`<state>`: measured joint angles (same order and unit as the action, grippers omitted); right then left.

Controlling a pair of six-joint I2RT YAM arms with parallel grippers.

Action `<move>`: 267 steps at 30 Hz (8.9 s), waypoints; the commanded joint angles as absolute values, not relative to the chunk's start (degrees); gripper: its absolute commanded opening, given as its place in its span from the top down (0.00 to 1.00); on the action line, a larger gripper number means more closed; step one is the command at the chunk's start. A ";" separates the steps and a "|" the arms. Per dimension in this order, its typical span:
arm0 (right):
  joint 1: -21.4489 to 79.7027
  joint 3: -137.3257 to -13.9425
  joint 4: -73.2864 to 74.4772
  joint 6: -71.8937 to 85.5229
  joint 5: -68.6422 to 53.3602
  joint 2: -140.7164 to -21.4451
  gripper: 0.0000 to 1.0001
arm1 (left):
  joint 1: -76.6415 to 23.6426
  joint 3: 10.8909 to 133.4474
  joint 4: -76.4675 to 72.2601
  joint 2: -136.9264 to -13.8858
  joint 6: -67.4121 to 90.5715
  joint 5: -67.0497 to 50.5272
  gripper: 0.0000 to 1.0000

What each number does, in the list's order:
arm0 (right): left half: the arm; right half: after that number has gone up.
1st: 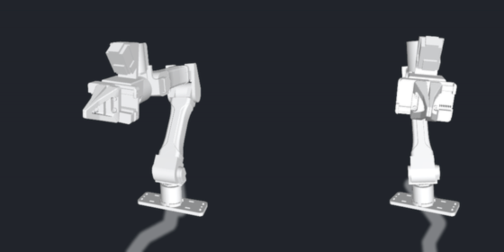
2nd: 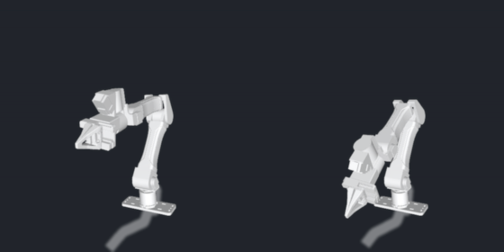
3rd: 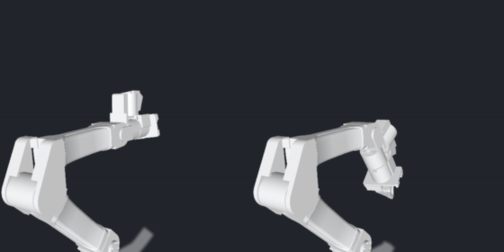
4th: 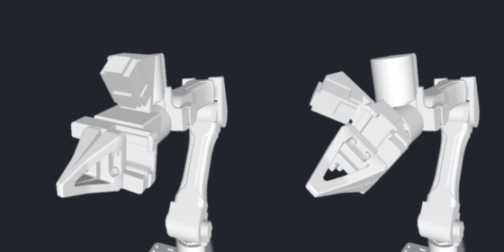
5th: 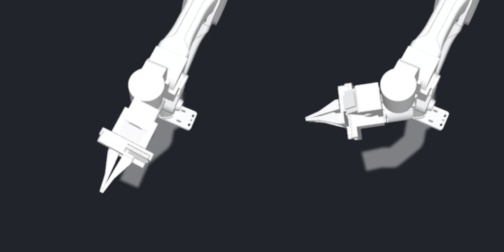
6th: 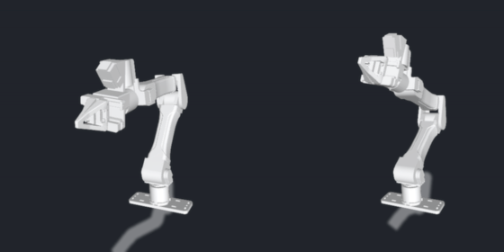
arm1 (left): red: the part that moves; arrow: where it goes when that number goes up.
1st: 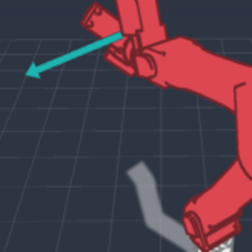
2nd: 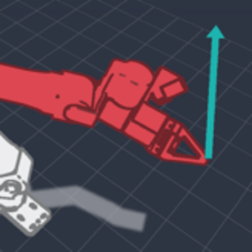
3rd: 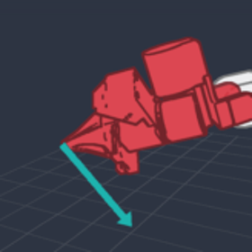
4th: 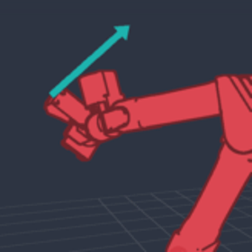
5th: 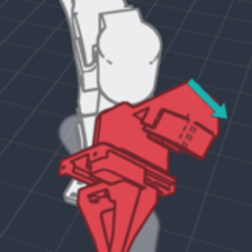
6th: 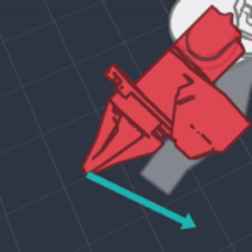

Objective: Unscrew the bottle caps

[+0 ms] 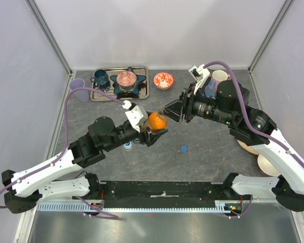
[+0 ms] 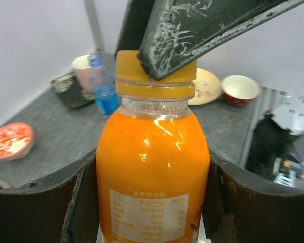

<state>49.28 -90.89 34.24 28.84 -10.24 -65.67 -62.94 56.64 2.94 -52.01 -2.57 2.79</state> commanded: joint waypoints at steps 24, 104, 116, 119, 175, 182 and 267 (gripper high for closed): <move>49.39 -86.66 20.66 11.43 -49.92 -55.81 1.00 | -46.15 60.38 -15.46 -57.13 29.61 -65.91 0.78; 49.48 -62.70 25.63 31.47 18.27 -66.81 0.17 | -44.38 48.95 11.43 -28.56 14.33 -13.80 0.70; 49.39 -80.95 23.64 30.32 -9.21 -58.62 0.09 | -44.47 55.19 6.86 -47.54 12.65 -36.38 0.70; 49.39 -79.98 24.08 30.41 -11.85 -58.62 0.08 | -44.47 55.90 4.49 -49.82 13.27 -36.65 0.69; 43.26 -73.04 16.35 18.27 45.46 -79.16 1.00 | -44.47 54.59 26.19 -20.93 13.36 -5.10 0.00; 34.55 -75.76 14.16 24.61 35.77 -93.85 1.00 | -44.47 52.47 29.00 -15.03 14.94 -5.80 0.00; 59.85 -83.50 16.96 18.46 13.98 -92.99 0.12 | -44.47 43.95 30.76 -9.93 22.15 9.84 0.01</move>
